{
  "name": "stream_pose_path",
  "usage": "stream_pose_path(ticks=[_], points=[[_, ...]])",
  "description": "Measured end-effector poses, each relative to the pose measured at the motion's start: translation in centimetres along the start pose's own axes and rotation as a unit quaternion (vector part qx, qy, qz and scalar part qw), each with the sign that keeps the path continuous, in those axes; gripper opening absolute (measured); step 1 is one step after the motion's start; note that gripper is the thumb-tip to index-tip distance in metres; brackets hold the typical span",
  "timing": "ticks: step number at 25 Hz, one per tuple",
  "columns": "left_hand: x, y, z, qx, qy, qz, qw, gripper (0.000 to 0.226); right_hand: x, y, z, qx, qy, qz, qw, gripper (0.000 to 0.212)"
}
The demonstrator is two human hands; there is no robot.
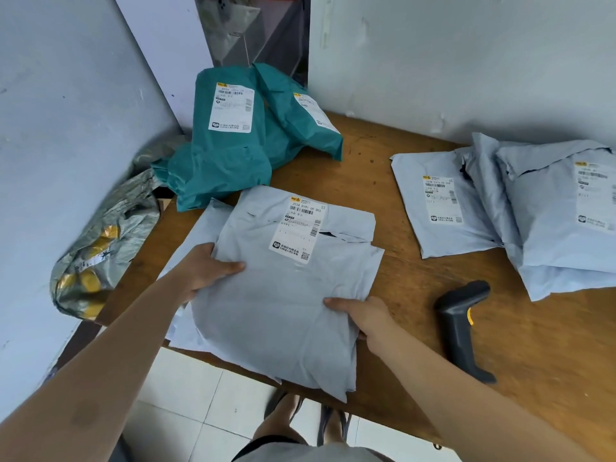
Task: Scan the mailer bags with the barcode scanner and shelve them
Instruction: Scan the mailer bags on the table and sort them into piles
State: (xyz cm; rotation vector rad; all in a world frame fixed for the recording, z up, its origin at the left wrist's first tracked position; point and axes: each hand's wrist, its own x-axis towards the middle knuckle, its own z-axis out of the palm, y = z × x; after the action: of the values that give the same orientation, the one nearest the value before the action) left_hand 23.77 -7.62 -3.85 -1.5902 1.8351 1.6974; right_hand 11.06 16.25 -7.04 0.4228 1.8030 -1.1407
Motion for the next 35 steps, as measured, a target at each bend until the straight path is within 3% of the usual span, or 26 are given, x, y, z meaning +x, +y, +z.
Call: stream_pose_path(ticks=[2, 5, 7, 12, 14, 16, 19, 22, 24, 26, 29, 31, 35], points=[[-0.1, 0.2, 0.0, -0.011, 0.000, 0.022, 1.000, 0.083, -0.8, -0.3, 0.2, 0.058, 0.007, -0.010, 0.998, 0.060], [-1.4, 0.7, -0.2, -0.023, -0.010, 0.050, 0.998, 0.080, -4.3, -0.1, 1.1, 0.128, 0.074, -0.075, 0.986, 0.032], [-3.0, 0.9, -1.5, -0.027, -0.008, 0.052, 0.998, 0.074, -6.8, 0.0, 1.5, 0.158, 0.091, -0.103, 0.978, 0.024], [-4.3, 1.1, -6.7, -0.010, 0.063, 0.092, 0.994, 0.033, -7.3, 0.2, 4.8, 0.166, -0.036, -0.060, 0.984, 0.027], [-3.4, 0.5, -7.4, 0.069, 0.077, 0.064, 0.993, 0.046, -5.6, 0.5, 6.7, 0.128, -0.061, 0.003, 0.990, 0.033], [-2.1, -1.0, -7.6, 0.113, 0.067, 0.038, 0.991, 0.081, -3.7, 1.1, 8.0, 0.106, -0.052, 0.045, 0.992, 0.042], [-0.1, -3.1, -7.2, 0.070, 0.057, 0.018, 0.996, 0.125, -1.6, 1.9, 8.4, 0.124, -0.012, 0.031, 0.992, 0.061], [1.3, -2.7, -6.6, 0.009, 0.066, 0.018, 0.998, 0.091, -1.0, 2.1, 8.8, 0.075, 0.047, -0.001, 0.996, 0.078], [1.3, -2.2, -6.0, -0.003, 0.048, -0.022, 0.999, 0.086, -0.9, 1.6, 9.0, 0.062, 0.048, 0.005, 0.997, 0.084], [1.2, -1.7, -5.6, -0.018, 0.024, -0.040, 0.999, 0.092, -0.7, 1.0, 8.4, 0.132, -0.015, 0.049, 0.990, 0.073], [0.3, -0.8, -3.4, -0.011, -0.042, -0.045, 0.998, 0.108, -0.7, 1.5, 5.6, 0.140, -0.078, 0.079, 0.984, 0.059], [0.3, -0.4, -1.5, 0.018, -0.068, -0.058, 0.996, 0.118, -0.9, 2.4, 3.3, 0.148, -0.072, 0.074, 0.984, 0.047], [1.5, 1.8, 1.5, 0.052, -0.056, -0.040, 0.996, 0.099, -1.3, 2.0, 0.5, 0.198, -0.030, 0.010, 0.980, 0.033]])
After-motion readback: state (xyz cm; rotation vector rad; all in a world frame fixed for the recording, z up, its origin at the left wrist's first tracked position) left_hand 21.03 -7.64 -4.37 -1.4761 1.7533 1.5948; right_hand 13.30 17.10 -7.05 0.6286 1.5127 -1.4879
